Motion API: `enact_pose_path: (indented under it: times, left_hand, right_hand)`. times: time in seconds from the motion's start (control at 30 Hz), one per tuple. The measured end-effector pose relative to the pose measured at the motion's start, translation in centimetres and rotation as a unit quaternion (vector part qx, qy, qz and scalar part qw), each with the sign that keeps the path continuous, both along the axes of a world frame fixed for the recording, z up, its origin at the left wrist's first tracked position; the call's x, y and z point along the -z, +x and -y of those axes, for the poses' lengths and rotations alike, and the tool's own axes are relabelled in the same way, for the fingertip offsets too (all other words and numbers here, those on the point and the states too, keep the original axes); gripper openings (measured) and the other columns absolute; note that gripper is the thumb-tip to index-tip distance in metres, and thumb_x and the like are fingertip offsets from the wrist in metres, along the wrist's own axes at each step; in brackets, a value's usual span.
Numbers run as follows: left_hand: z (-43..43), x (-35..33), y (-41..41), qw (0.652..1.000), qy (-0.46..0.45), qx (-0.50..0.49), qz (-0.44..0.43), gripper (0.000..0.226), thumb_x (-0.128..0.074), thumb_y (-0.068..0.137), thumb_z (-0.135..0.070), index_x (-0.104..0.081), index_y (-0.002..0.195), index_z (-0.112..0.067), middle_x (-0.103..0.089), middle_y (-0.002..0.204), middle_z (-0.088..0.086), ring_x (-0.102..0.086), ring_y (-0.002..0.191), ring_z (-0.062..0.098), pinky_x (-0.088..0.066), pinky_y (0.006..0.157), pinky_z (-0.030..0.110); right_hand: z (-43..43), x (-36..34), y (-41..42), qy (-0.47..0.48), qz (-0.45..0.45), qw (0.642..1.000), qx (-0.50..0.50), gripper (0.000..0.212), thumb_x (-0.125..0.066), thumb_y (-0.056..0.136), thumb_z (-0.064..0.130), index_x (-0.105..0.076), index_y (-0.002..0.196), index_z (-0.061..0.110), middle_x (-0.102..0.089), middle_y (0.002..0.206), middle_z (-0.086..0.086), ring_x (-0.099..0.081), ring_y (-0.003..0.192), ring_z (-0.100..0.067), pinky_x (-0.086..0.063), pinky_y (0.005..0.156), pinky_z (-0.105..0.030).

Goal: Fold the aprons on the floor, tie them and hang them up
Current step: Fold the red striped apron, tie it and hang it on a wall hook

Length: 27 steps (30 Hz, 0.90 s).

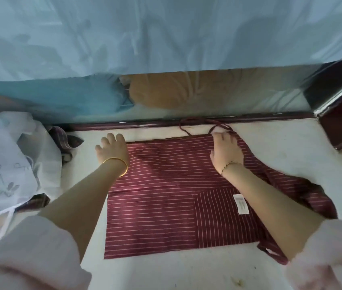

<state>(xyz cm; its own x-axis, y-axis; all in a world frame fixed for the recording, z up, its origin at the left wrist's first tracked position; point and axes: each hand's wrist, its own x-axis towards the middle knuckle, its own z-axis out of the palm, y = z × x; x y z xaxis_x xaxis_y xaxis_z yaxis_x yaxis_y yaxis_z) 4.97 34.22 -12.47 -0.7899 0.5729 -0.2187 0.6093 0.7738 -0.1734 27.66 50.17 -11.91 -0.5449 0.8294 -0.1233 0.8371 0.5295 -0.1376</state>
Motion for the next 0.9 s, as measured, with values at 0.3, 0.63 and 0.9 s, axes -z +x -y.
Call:
enact_pose_path:
  times: [0.3, 0.63, 0.9]
  left_hand:
    - [3.6, 4.3, 0.7, 0.942, 0.077, -0.289, 0.149, 0.066, -0.062, 0.087, -0.040, -0.031, 0.134, -0.003, -0.043, 0.129, 0.018, -0.046, 0.118, 0.031, -0.044, 0.093, 0.041]
    - [3.8, 2.0, -0.3, 0.974, -0.129, -0.179, 0.057, 0.031, -0.054, 0.085, -0.003, -0.057, 0.115, -0.007, -0.059, 0.100, 0.008, -0.058, 0.092, 0.023, -0.049, 0.078, 0.031]
    - [-1.5, 4.2, 2.2, 0.983, 0.005, 0.174, 0.063, 0.033, -0.059, 0.090, -0.016, -0.049, 0.121, -0.011, -0.050, 0.114, 0.008, -0.050, 0.105, 0.024, -0.051, 0.087, 0.036]
  right_hand:
    - [7.8, 5.2, -3.7, -0.065, 0.075, 0.990, -0.096, 0.056, -0.052, 0.090, 0.048, -0.035, 0.138, 0.025, -0.034, 0.143, -0.004, -0.034, 0.128, -0.026, -0.039, 0.097, -0.043]
    - [9.7, 4.5, -1.2, -0.109, -0.017, 0.985, -0.131, 0.042, -0.050, 0.091, 0.044, -0.046, 0.128, 0.025, -0.043, 0.125, 0.000, -0.044, 0.112, -0.019, -0.051, 0.077, -0.032]
    - [-0.2, 4.5, 0.1, 0.011, 0.016, 0.999, -0.051, 0.034, -0.046, 0.094, 0.013, -0.049, 0.129, 0.017, -0.053, 0.130, -0.005, -0.045, 0.121, -0.027, -0.042, 0.098, -0.039]
